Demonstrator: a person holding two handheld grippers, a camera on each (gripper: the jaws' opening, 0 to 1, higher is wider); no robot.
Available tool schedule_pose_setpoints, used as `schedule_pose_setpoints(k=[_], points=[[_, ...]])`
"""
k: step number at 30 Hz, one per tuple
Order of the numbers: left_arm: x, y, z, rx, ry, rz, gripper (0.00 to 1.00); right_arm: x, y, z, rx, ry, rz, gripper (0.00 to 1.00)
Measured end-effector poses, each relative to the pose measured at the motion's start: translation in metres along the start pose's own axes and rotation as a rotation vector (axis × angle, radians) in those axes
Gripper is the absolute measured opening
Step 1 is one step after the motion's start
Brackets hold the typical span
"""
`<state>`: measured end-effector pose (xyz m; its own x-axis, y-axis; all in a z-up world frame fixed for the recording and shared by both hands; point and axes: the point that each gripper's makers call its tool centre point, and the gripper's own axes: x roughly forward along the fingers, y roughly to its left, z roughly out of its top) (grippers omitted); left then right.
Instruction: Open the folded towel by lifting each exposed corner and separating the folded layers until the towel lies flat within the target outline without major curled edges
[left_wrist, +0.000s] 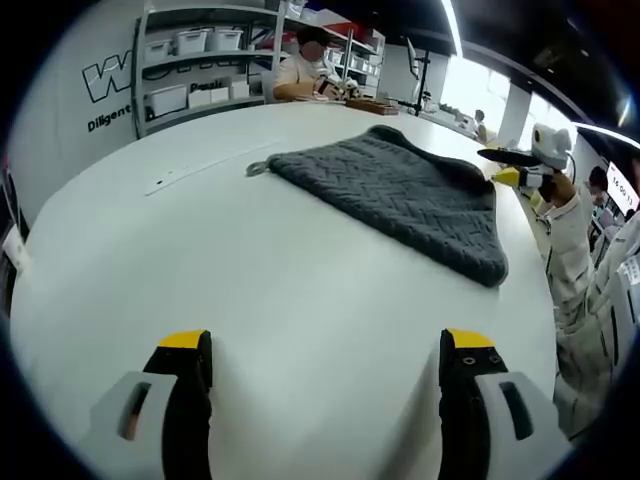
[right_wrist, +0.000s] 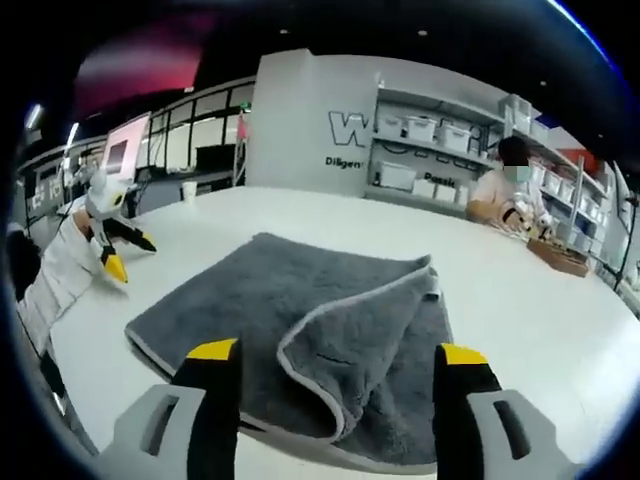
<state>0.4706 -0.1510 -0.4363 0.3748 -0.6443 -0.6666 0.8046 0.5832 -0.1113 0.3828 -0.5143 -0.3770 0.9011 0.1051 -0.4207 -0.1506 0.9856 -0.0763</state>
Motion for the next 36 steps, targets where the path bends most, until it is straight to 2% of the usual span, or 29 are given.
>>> schedule_pose_setpoints(k=[4,8,12,15,18,20,27,31,36], points=[[0.0,0.001,0.0,0.001,0.002,-0.001,0.93,0.003,0.002,-0.007,0.007,0.023,0.0,0.88],[0.001,0.002,0.001,0.001,0.004,-0.001,0.93,0.006,0.009,-0.007,0.013,0.024,0.011,0.93],[0.0,0.001,0.0,0.002,0.005,-0.001,0.93,0.011,0.017,-0.005,-0.016,0.031,0.016,0.98],[0.0,0.0,0.0,0.002,0.004,-0.001,0.93,0.014,0.023,-0.001,-0.04,0.018,0.014,0.97],[0.0,-0.001,-0.001,0.003,0.004,-0.002,0.93,0.016,0.027,0.001,-0.073,0.013,0.005,0.9],[0.0,-0.001,-0.001,0.001,0.003,-0.002,0.93,0.017,0.029,0.0,-0.085,0.017,0.011,0.81],[-0.001,-0.001,0.0,0.003,0.002,-0.004,0.93,0.022,0.038,-0.005,-0.072,0.026,0.054,0.56],[-0.001,-0.002,0.001,0.005,-0.003,-0.006,0.93,0.023,0.04,-0.002,-0.063,-0.001,0.074,0.4],[-0.003,-0.01,0.007,0.019,-0.034,-0.039,0.94,0.025,0.04,0.001,-0.058,-0.022,0.088,0.23]])
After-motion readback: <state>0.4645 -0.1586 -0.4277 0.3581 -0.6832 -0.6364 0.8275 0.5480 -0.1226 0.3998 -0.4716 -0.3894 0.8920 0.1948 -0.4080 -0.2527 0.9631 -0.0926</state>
